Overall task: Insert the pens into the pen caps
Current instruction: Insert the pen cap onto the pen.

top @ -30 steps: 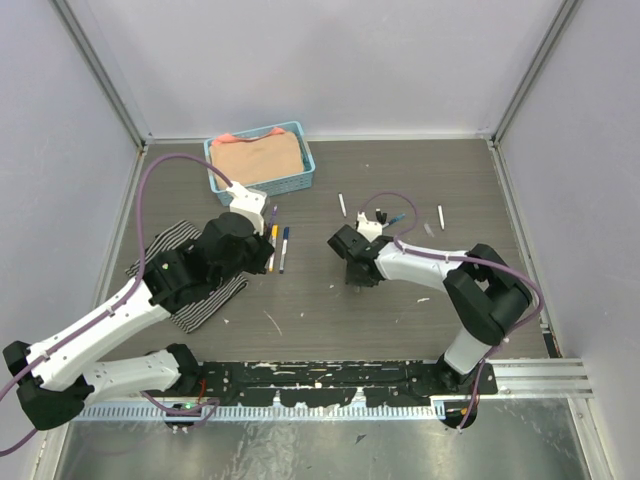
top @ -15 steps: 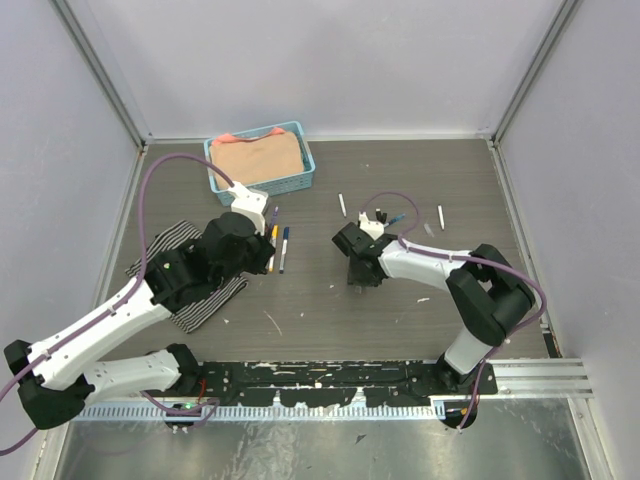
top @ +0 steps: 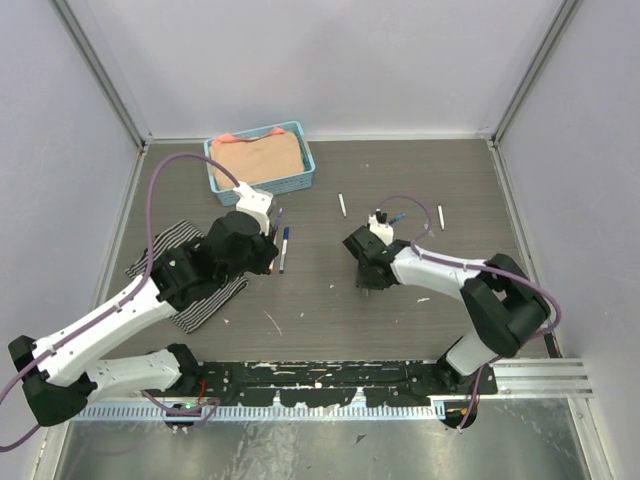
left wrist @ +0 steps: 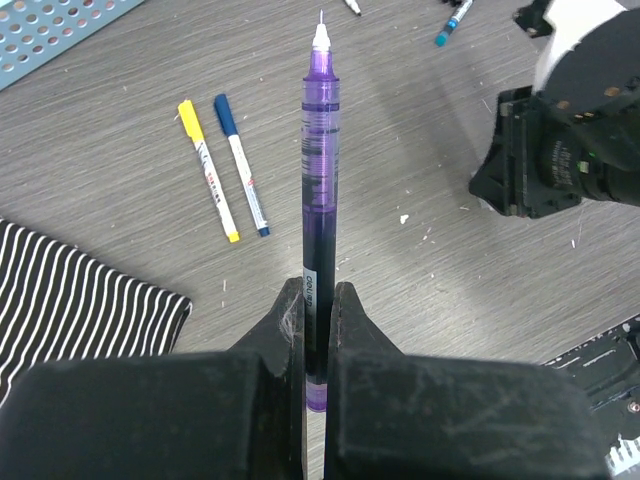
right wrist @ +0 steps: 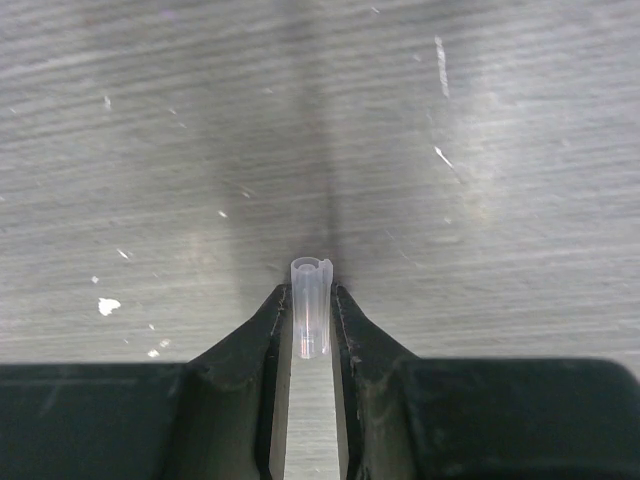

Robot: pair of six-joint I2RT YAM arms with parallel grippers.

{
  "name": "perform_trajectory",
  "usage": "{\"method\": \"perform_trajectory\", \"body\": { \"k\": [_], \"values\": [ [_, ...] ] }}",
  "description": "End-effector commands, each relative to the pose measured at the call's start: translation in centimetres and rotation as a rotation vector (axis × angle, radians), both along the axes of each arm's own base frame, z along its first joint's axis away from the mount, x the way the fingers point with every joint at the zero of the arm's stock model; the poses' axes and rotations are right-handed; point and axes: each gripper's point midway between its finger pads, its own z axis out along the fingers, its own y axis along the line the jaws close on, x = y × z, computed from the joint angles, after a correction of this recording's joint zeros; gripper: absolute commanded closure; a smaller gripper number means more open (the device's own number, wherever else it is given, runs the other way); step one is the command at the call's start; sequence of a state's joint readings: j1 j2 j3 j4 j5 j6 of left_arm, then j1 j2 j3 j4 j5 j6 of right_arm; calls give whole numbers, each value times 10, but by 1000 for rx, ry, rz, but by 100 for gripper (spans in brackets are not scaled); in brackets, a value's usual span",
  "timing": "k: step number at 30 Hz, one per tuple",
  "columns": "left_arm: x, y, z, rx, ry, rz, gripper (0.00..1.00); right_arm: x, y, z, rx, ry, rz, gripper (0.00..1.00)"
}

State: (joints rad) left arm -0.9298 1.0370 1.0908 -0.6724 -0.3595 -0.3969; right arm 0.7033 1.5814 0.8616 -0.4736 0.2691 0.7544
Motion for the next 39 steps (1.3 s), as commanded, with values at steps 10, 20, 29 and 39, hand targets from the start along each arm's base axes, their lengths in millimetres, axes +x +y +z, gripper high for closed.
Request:
{"method": "perform_trajectory", "body": {
  "k": [10, 20, 29, 39],
  "values": [
    [2, -27, 7, -105, -21, -80, 100, 19, 16, 128, 357, -423, 13, 96],
    [-31, -80, 27, -205, -75, -229, 100, 20, 17, 253, 681, -808, 7, 100],
    [-72, -120, 64, -384, -211, -440, 100, 2, -3, 339, 850, -1046, -1, 100],
    [-77, -141, 79, -426, -227, -509, 100, -31, -10, 403, 982, -1188, 106, 100]
  ]
}}
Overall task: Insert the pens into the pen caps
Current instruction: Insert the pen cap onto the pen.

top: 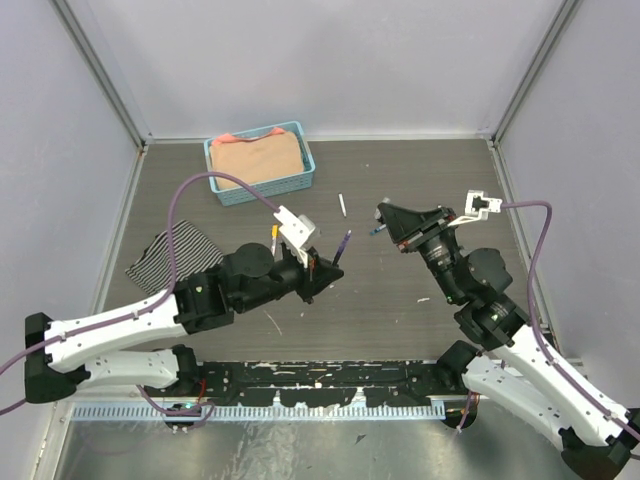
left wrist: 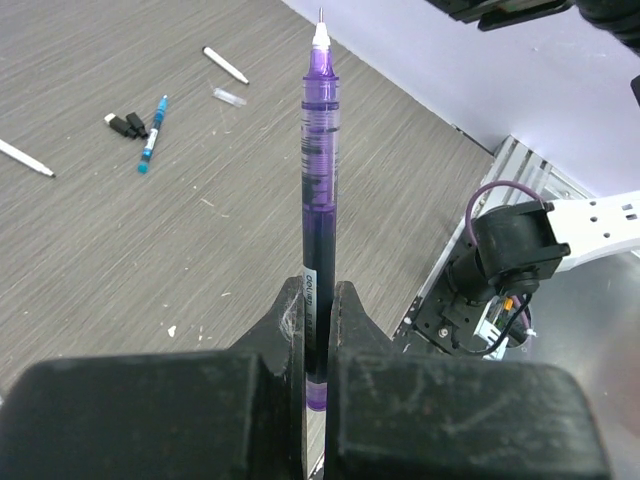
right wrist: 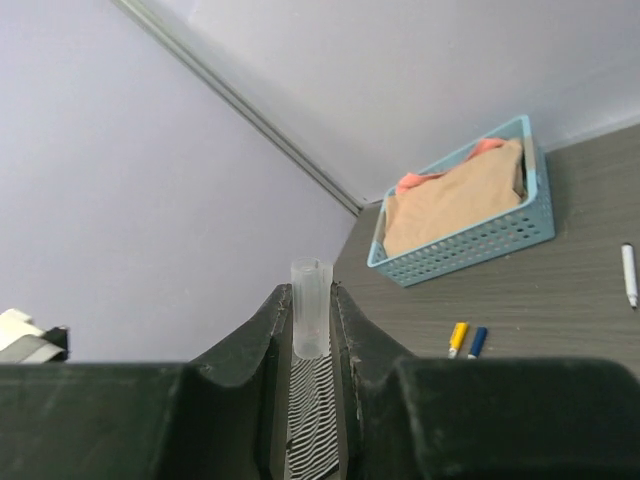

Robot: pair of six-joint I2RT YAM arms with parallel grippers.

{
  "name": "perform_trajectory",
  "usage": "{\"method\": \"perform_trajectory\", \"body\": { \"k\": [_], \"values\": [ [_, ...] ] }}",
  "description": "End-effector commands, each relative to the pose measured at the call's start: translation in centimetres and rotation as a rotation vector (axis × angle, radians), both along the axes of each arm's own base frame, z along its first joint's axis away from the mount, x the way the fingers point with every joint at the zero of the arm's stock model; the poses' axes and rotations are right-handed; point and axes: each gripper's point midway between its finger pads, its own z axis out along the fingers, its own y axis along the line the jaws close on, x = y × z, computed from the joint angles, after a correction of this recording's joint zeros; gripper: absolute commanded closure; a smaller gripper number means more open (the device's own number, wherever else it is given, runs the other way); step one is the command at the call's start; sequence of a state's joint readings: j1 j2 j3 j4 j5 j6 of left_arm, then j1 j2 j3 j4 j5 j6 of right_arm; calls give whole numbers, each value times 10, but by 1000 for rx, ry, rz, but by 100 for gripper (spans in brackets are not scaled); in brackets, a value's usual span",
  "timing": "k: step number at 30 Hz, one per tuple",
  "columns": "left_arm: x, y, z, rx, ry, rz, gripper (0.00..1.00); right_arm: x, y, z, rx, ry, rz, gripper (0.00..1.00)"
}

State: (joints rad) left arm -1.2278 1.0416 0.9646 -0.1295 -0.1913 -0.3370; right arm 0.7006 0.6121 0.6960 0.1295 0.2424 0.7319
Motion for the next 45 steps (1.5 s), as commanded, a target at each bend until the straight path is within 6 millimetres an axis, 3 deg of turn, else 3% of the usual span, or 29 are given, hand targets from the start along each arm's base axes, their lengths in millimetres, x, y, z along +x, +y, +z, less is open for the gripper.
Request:
{"method": "perform_trajectory", "body": {
  "k": [1, 11, 45],
  "values": [
    [-2, -16, 28, -78, -40, -44, 100, -18, -1, 53, 54, -146, 56, 100],
    [-3, -28, 28, -77, -27, -68, 100, -33, 4, 66, 36, -193, 125, 100],
    [0, -28, 32, -89, -38, -53, 100, -35, 25, 46, -45, -154, 220, 100]
  ]
}}
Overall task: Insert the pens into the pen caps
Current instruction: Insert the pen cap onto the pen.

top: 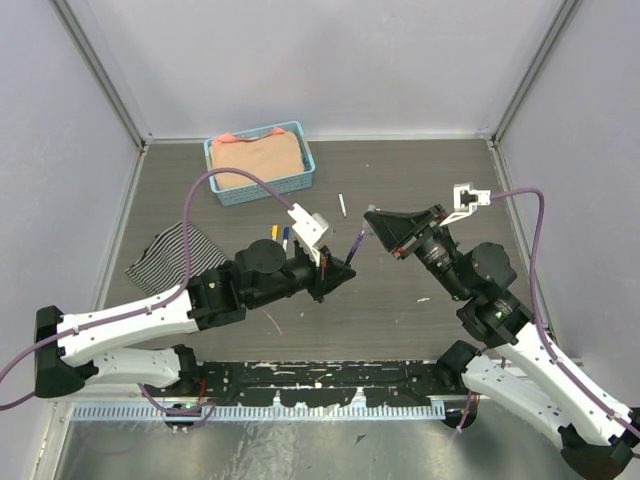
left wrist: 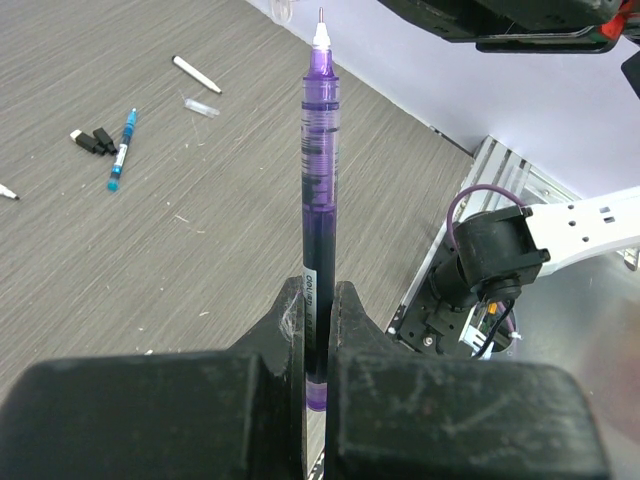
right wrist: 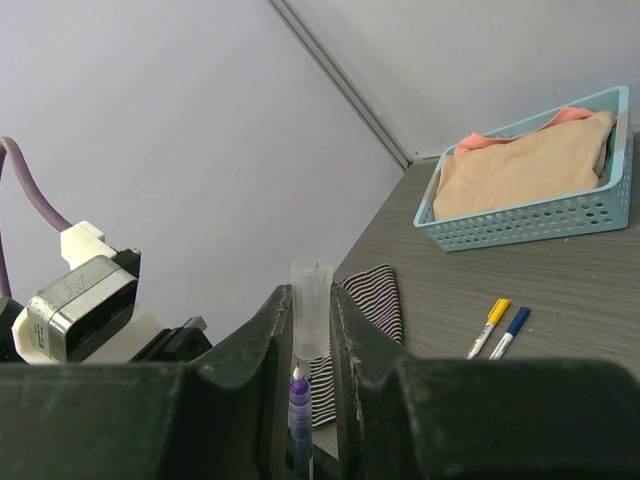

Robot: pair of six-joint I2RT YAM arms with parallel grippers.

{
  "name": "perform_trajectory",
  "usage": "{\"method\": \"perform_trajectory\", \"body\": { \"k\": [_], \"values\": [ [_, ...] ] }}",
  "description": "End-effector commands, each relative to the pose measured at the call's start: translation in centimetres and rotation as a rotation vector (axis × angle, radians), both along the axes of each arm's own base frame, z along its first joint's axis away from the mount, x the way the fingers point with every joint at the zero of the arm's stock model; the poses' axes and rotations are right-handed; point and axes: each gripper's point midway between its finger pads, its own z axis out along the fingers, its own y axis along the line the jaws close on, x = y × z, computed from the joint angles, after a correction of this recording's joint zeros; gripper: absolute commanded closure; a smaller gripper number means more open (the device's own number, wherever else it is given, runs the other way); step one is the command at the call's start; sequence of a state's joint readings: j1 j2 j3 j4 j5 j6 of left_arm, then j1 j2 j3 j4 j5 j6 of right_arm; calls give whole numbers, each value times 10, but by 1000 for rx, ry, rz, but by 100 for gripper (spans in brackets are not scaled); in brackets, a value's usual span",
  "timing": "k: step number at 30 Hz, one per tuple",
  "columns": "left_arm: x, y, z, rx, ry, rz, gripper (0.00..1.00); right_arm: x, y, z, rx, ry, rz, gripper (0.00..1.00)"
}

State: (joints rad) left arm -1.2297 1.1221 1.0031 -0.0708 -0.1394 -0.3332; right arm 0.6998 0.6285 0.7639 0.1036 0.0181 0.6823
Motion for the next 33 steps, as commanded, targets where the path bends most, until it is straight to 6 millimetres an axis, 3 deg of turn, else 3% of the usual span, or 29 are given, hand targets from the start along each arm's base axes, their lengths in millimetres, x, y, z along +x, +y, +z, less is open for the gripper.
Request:
{"method": "perform_trajectory", "body": {
  "k": [1, 33],
  "values": [
    [1, -4, 28, -70, -37, 0, 100, -8, -2, 26, 24, -73, 17, 100],
    [5, -6, 25, -68, -30, 19, 100, -14, -6, 27, 22, -88, 22, 100]
  ]
}}
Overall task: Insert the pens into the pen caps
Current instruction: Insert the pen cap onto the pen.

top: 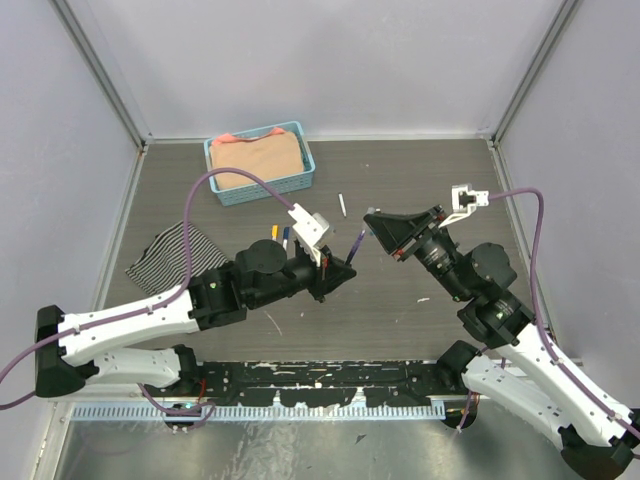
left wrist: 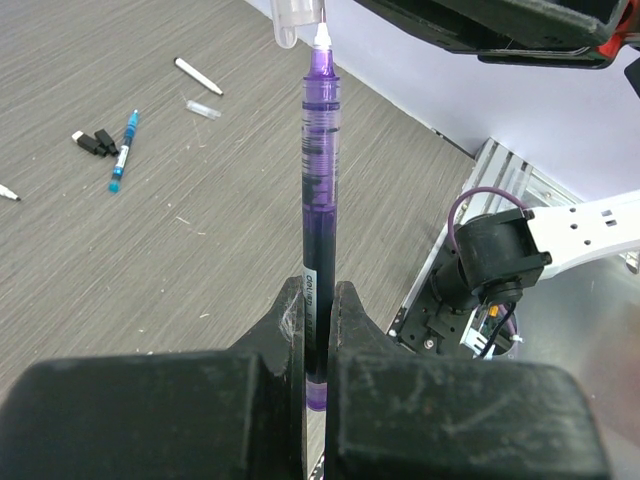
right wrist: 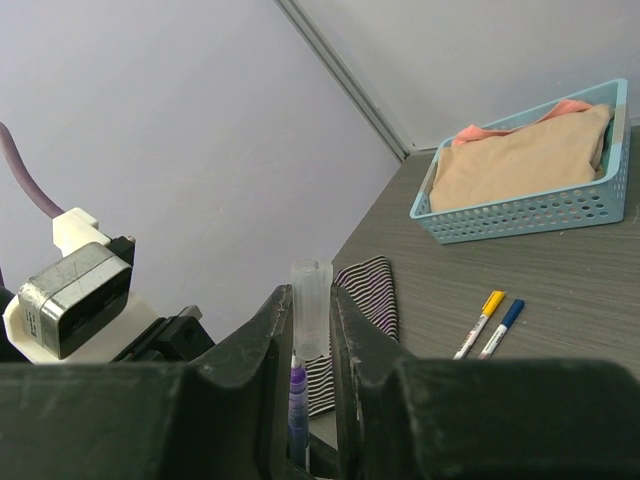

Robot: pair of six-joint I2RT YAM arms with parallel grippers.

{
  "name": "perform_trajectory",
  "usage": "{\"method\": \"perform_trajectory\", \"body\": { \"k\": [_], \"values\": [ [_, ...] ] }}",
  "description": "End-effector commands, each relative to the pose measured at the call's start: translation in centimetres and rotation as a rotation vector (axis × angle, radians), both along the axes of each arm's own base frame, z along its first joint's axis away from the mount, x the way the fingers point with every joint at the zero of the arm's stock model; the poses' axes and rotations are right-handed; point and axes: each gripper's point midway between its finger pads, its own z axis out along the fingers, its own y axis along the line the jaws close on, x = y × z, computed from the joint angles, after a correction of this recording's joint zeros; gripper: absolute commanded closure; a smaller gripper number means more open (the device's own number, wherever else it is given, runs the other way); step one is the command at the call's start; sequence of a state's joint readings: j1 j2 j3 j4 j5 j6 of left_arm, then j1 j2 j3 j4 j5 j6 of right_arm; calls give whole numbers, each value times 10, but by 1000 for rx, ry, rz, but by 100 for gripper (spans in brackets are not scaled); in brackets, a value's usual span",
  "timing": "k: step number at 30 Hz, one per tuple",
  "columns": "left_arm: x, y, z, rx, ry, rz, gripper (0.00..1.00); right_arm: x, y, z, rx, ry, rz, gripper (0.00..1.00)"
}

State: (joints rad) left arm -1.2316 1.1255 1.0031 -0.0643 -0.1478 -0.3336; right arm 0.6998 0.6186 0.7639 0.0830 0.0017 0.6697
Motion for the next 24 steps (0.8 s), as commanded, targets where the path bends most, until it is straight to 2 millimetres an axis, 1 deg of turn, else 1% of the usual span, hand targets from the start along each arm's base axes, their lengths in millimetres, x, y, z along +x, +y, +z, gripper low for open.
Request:
{"method": "perform_trajectory", "body": {
  "k": [1, 15, 24],
  "values": [
    [4, -6, 25, -65, -29, 12, 100, -11, -7, 31, 44, -88, 9, 100],
    [4, -5, 23, -59, -29, 14, 100, -13, -8, 36, 55, -101, 12, 100],
    [5, -4, 22, -59, -28, 17, 100, -15, -13, 39, 69, -105, -3, 100]
  ]
}}
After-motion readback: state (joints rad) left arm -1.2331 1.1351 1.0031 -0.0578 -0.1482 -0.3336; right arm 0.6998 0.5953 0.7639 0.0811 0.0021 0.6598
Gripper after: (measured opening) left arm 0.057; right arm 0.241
